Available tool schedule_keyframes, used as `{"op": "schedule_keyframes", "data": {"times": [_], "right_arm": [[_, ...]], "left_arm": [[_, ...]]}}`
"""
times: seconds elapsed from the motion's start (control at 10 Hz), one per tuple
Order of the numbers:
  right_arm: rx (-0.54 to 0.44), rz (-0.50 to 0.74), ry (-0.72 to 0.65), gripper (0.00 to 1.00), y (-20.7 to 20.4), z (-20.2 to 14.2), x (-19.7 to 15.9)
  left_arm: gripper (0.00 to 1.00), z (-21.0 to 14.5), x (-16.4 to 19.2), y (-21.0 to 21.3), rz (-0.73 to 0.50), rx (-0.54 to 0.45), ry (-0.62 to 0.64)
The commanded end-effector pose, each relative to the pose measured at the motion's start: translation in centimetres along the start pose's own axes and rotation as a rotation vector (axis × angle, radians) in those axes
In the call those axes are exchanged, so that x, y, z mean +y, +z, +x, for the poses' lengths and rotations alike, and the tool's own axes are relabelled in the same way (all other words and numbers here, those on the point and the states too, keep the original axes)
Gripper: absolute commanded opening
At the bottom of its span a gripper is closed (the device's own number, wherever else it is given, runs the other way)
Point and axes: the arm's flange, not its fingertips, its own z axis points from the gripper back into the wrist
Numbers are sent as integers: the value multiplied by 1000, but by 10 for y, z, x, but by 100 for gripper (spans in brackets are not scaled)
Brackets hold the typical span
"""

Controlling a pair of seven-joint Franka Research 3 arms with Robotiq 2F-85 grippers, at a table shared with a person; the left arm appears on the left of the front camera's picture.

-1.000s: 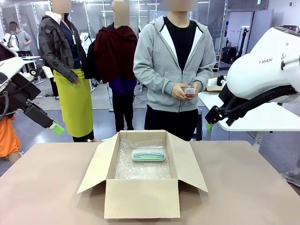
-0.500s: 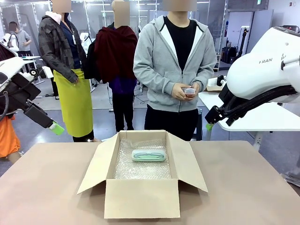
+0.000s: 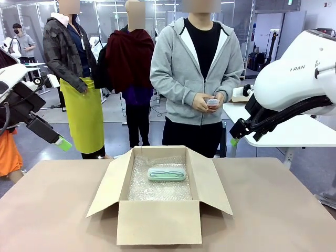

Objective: Pack the glasses set securely to prepare it for shipping.
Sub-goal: Put the Glasses case from the right side of the table into the Package Box.

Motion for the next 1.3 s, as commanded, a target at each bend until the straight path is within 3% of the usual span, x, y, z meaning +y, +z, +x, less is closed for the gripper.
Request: {"op": "schedule_keyframes", "data": {"times": [0.0, 1.2], "right_arm": [[1, 3, 14, 100, 1, 2, -1], [1, 3, 14, 100, 1, 2, -1]], "left_arm": [[100, -1, 1, 2, -23, -14, -18], [100, -1, 1, 2, -23, -14, -18]]}}
